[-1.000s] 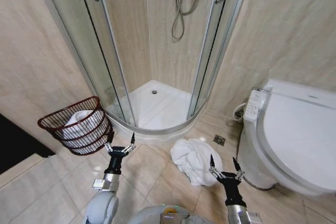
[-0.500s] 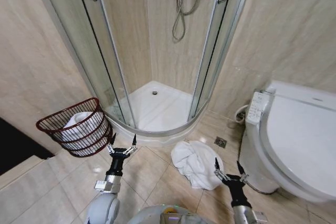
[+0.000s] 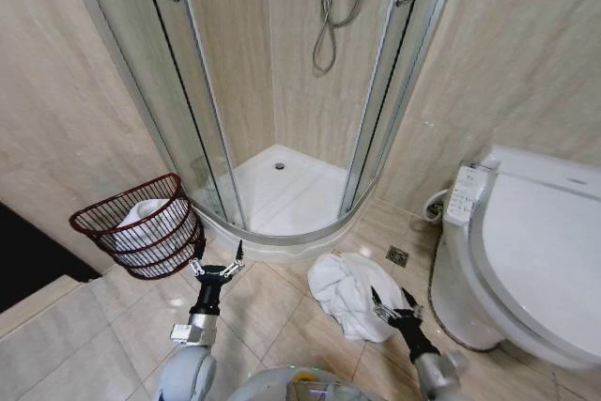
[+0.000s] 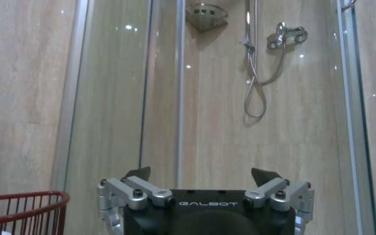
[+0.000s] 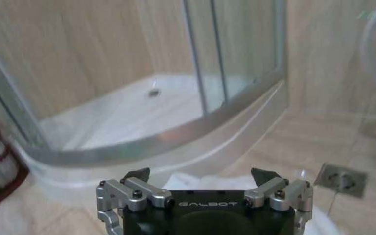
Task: Discard the used towel into the hamper.
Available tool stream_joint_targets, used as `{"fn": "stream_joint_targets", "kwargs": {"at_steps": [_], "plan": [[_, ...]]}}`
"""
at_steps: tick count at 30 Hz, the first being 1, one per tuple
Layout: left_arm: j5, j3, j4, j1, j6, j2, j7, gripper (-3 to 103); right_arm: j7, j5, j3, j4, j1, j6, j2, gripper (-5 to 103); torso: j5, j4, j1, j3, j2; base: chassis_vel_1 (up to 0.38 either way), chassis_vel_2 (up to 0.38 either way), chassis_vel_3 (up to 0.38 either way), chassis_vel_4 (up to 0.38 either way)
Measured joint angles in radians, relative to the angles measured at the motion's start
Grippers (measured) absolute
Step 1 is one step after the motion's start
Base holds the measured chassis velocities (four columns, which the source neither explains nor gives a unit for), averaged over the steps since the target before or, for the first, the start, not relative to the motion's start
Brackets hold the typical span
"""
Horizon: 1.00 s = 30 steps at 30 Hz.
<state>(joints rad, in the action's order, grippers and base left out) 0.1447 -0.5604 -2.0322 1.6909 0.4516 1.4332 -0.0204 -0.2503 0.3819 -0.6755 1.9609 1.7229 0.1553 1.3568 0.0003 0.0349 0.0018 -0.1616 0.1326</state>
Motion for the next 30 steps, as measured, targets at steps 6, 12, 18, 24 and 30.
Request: {"fn": "stream_joint_targets", "kwargs": {"at_steps": [6, 12, 18, 24, 30], "plan": [[0.009, -0.025, -0.007, -0.003, 0.0, -0.014, -0.008, 100, 0.03, -0.03, 0.048, -0.019, -0.144, 0.248, -0.073, 100, -0.0002, -0.0001, 0.0, 0.0, 0.0, 0.0, 0.0, 0.0, 0.0], [0.017, -0.054, -0.013, -0.007, -0.005, -0.019, -0.015, 100, 0.027, -0.025, 0.088, -0.1, -0.237, 0.374, -0.112, 100, -0.0002, -0.0001, 0.0, 0.0, 0.0, 0.0, 0.0, 0.0, 0.0], [0.017, -0.084, -0.032, -0.006, -0.025, -0.015, -0.029, 100, -0.046, -0.048, 0.108, -0.211, -0.3, 0.449, -0.123, 100, -0.0003, -0.0003, 0.0, 0.0, 0.0, 0.0, 0.0, 0.0, 0.0], [0.012, -0.087, -0.032, -0.007, -0.03, -0.017, -0.039, 100, -0.057, -0.049, 0.122, -0.328, -0.369, 0.435, -0.117, 100, -0.0002, -0.0003, 0.0, 0.0, 0.0, 0.0, 0.0, 0.0, 0.0], [0.003, -0.074, -0.023, -0.027, -0.048, -0.028, -0.044, 100, -0.07, -0.081, 0.137, -0.481, -0.462, 0.401, -0.087, 100, -0.0003, -0.0002, 0.0, 0.0, 0.0, 0.0, 0.0, 0.0, 0.0]]}}
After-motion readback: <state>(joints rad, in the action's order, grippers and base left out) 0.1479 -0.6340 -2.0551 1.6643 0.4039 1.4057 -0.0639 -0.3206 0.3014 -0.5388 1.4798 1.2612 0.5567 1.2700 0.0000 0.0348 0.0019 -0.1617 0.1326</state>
